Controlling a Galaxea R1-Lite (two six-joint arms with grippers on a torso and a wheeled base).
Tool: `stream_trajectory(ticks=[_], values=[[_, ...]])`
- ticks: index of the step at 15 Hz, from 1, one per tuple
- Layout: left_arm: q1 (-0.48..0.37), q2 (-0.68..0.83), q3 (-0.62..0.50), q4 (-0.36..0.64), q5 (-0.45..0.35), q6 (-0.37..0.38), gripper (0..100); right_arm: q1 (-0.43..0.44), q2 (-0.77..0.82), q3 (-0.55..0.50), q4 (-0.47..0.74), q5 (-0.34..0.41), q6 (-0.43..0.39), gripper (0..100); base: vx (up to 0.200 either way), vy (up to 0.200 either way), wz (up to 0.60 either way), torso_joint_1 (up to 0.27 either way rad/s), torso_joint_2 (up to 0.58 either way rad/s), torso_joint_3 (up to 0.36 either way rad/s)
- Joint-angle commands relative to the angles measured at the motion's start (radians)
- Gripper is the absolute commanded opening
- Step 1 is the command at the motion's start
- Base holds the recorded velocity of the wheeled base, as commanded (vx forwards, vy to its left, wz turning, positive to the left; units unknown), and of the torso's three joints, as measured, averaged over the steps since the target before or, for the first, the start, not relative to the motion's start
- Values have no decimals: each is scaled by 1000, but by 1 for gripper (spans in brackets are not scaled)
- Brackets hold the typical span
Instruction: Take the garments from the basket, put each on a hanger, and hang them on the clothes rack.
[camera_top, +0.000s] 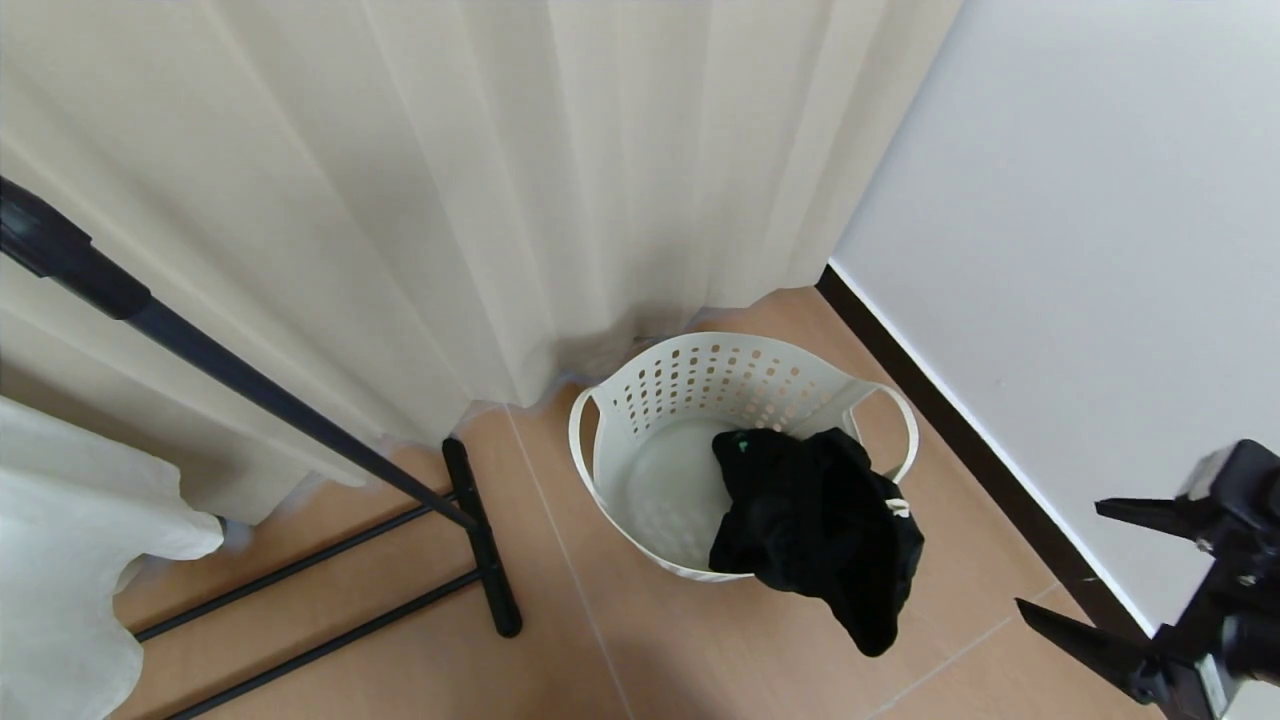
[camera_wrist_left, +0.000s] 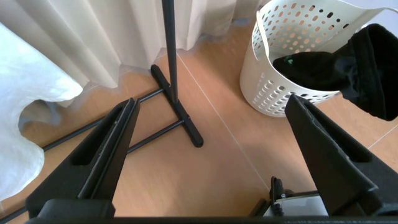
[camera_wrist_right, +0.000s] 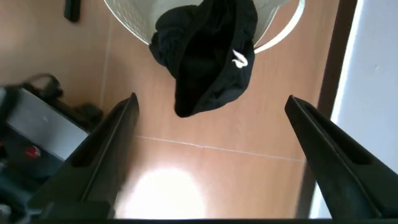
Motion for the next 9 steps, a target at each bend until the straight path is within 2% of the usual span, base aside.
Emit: stream_trajectory(ticks=[1,4,5,6,8,9], values=[[0,1,0,0,0,1,100,0,215,-117,0,-6,-147,100,0,0,0,0,0,0],[0,1,0,0,-1,1,100,0,361,-217,0,-42,-355,100,0,0,0,0,0,0],[0,1,0,0,0,0,100,0,378,-228,0,-48,-373,100,0,0,0,0,0,0],[0,1,0,0,-1,0,100,0,451,-278,0,-70,-474,100,0,0,0,0,0,0],[0,1,0,0,0,0,100,-2,539,-347,0,-93,-580,100,0,0,0,0,0,0],[0,1,0,0,-1,1,100,0,586,-376,-3,-121,-603,100,0,0,0,0,0,0]])
